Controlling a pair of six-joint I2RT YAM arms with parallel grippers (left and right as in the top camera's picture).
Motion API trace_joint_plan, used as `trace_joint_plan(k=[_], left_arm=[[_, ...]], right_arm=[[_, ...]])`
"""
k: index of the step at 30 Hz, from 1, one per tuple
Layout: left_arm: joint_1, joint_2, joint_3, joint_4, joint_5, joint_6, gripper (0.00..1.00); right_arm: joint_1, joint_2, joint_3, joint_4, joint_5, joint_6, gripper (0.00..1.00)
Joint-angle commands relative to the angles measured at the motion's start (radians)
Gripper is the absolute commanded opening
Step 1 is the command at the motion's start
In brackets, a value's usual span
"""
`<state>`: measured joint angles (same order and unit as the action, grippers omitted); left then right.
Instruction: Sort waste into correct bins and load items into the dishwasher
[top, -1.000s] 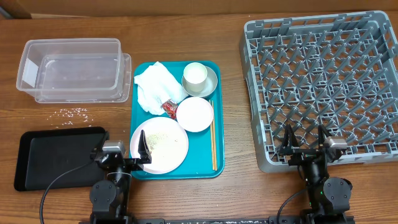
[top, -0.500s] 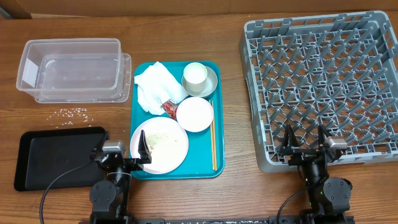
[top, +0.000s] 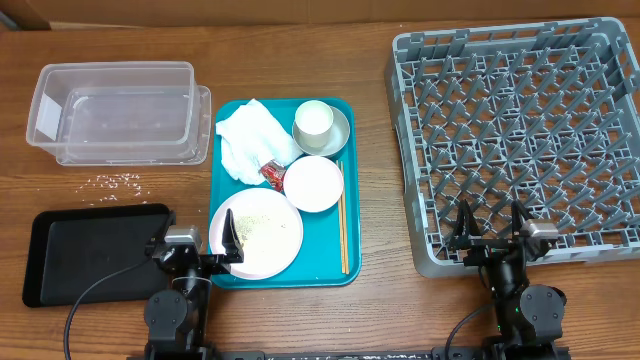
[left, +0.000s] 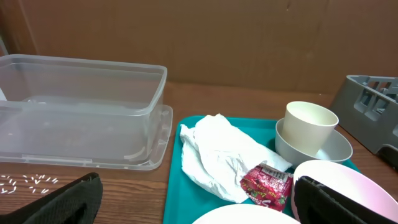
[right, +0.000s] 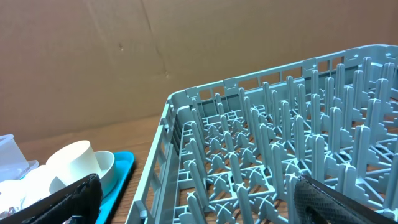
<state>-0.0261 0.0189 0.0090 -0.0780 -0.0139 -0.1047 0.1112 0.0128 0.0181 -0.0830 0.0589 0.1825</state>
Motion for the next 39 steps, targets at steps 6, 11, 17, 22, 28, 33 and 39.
trace_joint_plan(k=[6, 11, 17, 22, 28, 33, 39], left_arm=[[-0.008, 0.000, -0.004, 0.000, 0.011, -0.011, 1.00], [-0.008, 0.000, -0.004, 0.000, 0.011, -0.011, 1.00], [-0.008, 0.000, -0.004, 0.000, 0.011, -0.011, 1.00], [-0.008, 0.000, -0.004, 0.006, 0.085, -0.116, 1.00], [-0.008, 0.000, -0.003, 0.034, 0.431, -0.685, 1.00], [-0.008, 0.000, -0.004, 0.084, 0.550, -0.881, 1.00], [-0.007, 0.000, 0.008, 0.384, 0.668, -0.854, 1.00]], right_arm=[[-0.002, -0.010, -0.010, 0.003, 0.000, -0.001, 1.00], [-0.002, -0.010, -0.010, 0.003, 0.000, -0.001, 1.00], [-0.002, -0.010, -0.010, 0.003, 0.000, -0.001, 1.00], [-0.002, -0.010, -0.010, 0.003, 0.000, -0.001, 1.00], [-0.002, -0.010, -0.010, 0.003, 0.000, -0.001, 1.00], [-0.002, -0.010, -0.010, 0.003, 0.000, -0.001, 1.00], [-0.002, -0.010, -0.010, 0.003, 0.000, -0.001, 1.00]])
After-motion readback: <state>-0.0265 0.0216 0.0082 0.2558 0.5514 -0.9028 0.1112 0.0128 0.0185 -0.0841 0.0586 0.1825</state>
